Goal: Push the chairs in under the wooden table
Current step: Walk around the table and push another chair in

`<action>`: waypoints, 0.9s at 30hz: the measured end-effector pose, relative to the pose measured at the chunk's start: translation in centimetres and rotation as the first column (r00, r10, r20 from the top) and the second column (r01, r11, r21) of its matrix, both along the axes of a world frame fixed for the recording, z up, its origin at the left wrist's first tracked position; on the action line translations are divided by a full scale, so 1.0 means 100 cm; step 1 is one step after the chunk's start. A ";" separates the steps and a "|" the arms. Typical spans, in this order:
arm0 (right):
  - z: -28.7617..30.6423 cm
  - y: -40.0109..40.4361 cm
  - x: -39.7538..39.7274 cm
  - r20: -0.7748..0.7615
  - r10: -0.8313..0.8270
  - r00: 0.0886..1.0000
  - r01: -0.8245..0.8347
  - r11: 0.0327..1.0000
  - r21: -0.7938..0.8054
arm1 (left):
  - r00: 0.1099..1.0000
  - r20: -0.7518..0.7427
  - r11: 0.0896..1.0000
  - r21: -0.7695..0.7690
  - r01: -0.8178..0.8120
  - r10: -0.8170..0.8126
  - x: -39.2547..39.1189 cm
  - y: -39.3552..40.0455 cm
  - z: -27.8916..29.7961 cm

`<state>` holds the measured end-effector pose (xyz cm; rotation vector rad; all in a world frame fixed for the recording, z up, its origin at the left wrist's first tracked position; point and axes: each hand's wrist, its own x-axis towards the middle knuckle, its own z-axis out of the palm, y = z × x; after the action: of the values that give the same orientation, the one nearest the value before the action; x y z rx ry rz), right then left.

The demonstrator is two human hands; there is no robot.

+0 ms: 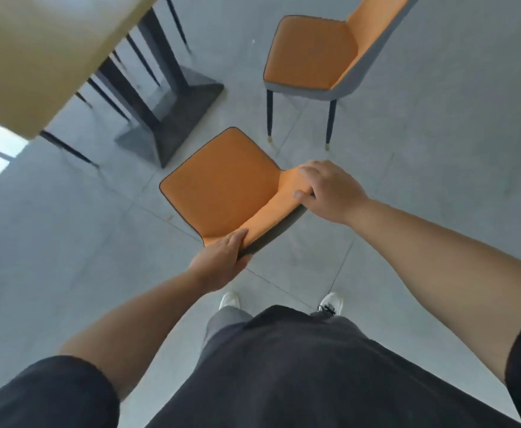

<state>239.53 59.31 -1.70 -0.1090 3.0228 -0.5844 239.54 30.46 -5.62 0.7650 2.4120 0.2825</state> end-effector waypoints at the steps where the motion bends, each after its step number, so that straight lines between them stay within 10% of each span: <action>1: 0.001 0.005 -0.001 -0.012 0.068 0.998 -0.068 0.998 0.012 | 0.999 0.000 0.999 -0.011 -0.037 0.037 0.004 0.002 0.002; 10: -0.015 0.019 -0.015 0.118 0.473 0.873 -0.486 0.863 0.139 | 0.908 -0.074 0.910 0.078 -0.408 0.413 0.037 0.020 -0.004; 27: -0.031 0.029 -0.022 0.085 0.460 0.884 -0.468 0.866 0.177 | 0.807 -0.164 0.823 0.144 -0.549 0.567 0.046 0.047 -0.006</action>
<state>237.31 62.24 -4.83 -0.7783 2.8304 -0.2423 244.17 35.16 -6.17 0.0876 2.7939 0.5734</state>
